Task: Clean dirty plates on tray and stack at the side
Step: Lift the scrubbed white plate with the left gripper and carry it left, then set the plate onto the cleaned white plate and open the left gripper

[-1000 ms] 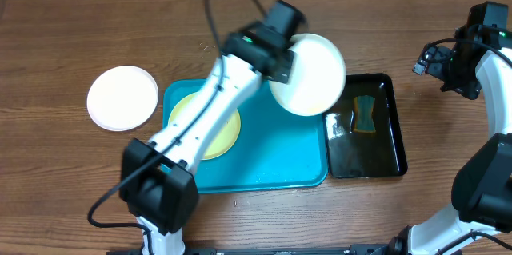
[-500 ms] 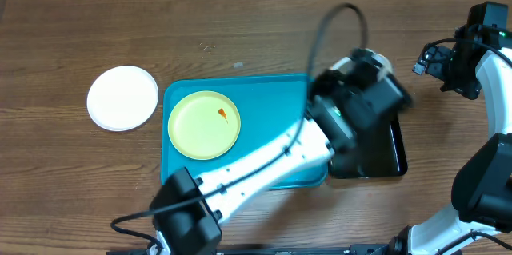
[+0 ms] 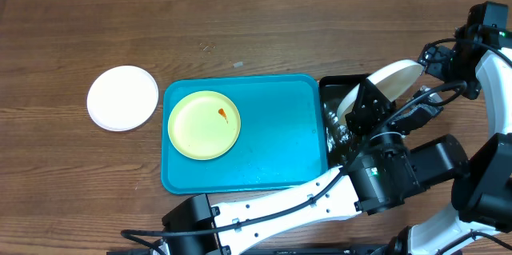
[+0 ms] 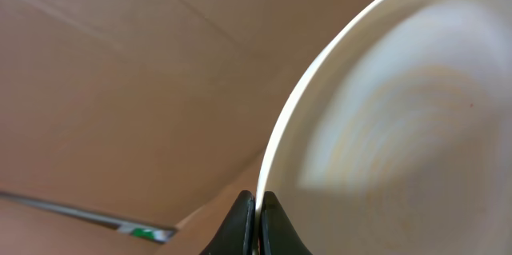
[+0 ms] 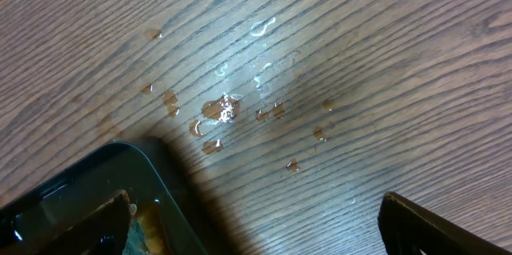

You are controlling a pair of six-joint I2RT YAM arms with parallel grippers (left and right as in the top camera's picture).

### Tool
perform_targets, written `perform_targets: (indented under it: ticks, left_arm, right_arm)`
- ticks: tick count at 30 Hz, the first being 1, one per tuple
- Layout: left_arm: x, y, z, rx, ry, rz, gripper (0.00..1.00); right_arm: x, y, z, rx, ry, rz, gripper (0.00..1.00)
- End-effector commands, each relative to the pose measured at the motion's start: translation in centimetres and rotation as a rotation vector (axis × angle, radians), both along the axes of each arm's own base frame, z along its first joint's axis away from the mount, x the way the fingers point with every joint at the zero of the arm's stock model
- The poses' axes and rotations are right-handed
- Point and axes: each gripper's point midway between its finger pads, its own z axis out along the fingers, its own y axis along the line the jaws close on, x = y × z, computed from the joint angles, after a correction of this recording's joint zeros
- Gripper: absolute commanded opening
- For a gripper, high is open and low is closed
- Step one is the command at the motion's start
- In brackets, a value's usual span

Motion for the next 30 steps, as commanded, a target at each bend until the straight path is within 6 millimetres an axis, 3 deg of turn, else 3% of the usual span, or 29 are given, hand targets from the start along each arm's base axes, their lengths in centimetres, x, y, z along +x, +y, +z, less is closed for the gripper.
perform_targets:
  ticks: [1, 5, 8, 13, 14, 18, 20, 25, 30]
  left_arm:
    - [0.0, 1.7, 3.0, -0.001, -0.062, 0.062, 0.04]
    - [0.3, 1.7, 2.9, -0.029, -0.058, 0.063, 0.04]
    - [1.0, 1.3, 1.7, -0.107, -0.002, 0.026, 0.04]
    - [2.8, 1.2, -3.5, -0.287, 0.263, -0.034, 0.04]
    - [3.6, 1.6, -5.8, -0.378, 0.399, -0.03, 0.04]
    - [5.7, 3.7, -9.5, -0.562, 0.687, 0.006, 0.04]
    - [8.1, 7.2, -11.1, -0.707, 0.843, 0.088, 0.04]
    - [12.6, 15.8, -12.1, -0.933, 0.961, 0.255, 0.04]
    - [15.7, 28.0, -12.7, -1.131, 0.945, 0.491, 0.04]
  right_arm:
    - [0.5, -0.1, 0.6, -0.008, -0.021, -0.001, 1.0]
    - [0.5, -0.1, 0.6, -0.008, -0.021, -0.001, 1.0]
    - [0.5, -0.1, 0.6, -0.008, -0.021, -0.001, 1.0]
    - [0.5, -0.1, 0.6, -0.008, -0.021, -0.001, 1.0]
    - [0.5, -0.1, 0.6, -0.008, -0.021, -0.001, 1.0]
    - [0.5, -0.1, 0.6, -0.008, -0.021, -0.001, 1.0]
    - [0.5, -0.1, 0.6, -0.008, -0.021, -0.001, 1.0]
    - [0.5, -0.1, 0.6, -0.008, -0.021, -0.001, 1.0]
    - [0.5, -0.1, 0.6, -0.008, -0.021, -0.001, 1.0]
